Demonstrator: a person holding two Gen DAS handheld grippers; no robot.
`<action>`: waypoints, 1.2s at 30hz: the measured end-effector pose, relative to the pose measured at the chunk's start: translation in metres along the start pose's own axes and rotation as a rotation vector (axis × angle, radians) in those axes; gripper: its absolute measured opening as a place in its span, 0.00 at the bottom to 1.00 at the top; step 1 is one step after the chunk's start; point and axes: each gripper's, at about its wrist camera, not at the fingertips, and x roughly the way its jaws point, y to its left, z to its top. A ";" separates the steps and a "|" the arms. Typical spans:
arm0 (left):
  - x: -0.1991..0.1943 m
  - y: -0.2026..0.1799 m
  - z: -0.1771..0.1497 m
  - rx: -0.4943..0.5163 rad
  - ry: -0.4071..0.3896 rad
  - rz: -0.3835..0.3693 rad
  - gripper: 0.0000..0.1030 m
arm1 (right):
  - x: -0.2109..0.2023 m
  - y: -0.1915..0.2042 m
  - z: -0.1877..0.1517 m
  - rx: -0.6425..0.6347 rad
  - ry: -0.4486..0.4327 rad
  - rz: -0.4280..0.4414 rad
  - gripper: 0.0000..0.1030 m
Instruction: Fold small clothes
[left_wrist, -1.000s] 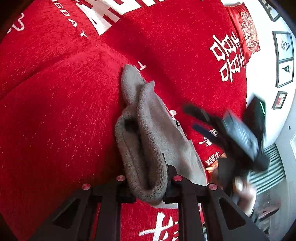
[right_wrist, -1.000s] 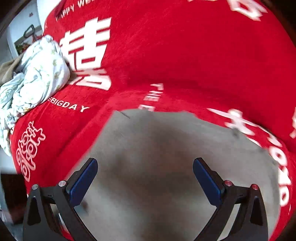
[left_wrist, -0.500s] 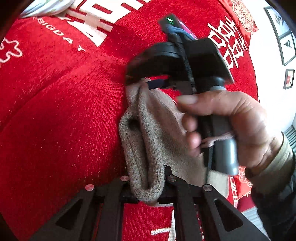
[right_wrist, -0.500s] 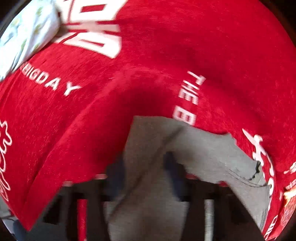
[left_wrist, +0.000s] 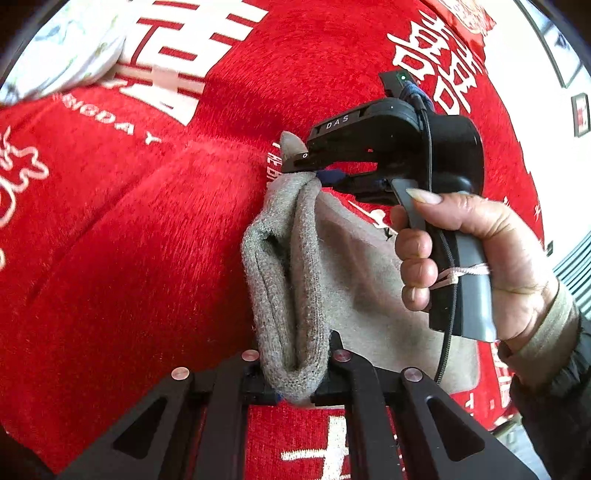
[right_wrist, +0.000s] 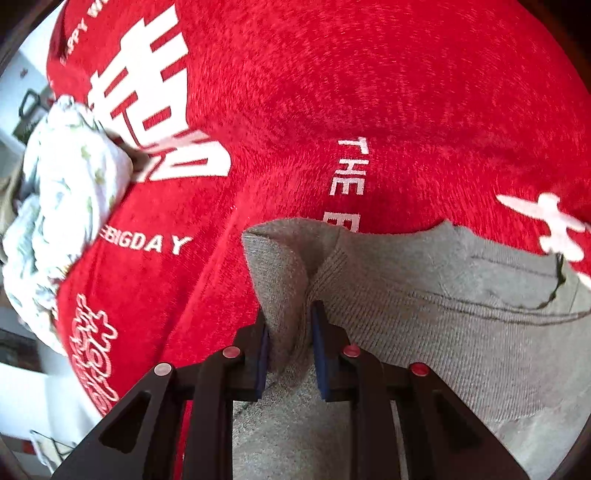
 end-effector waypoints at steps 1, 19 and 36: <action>-0.001 -0.007 0.001 0.021 0.003 0.027 0.09 | -0.003 -0.001 0.000 0.011 -0.002 0.010 0.22; 0.007 -0.076 0.002 0.195 0.090 0.285 0.09 | -0.062 -0.057 0.001 0.164 0.007 0.177 0.21; 0.017 -0.155 -0.014 0.398 0.093 0.363 0.09 | -0.102 -0.105 -0.003 0.213 -0.022 0.268 0.21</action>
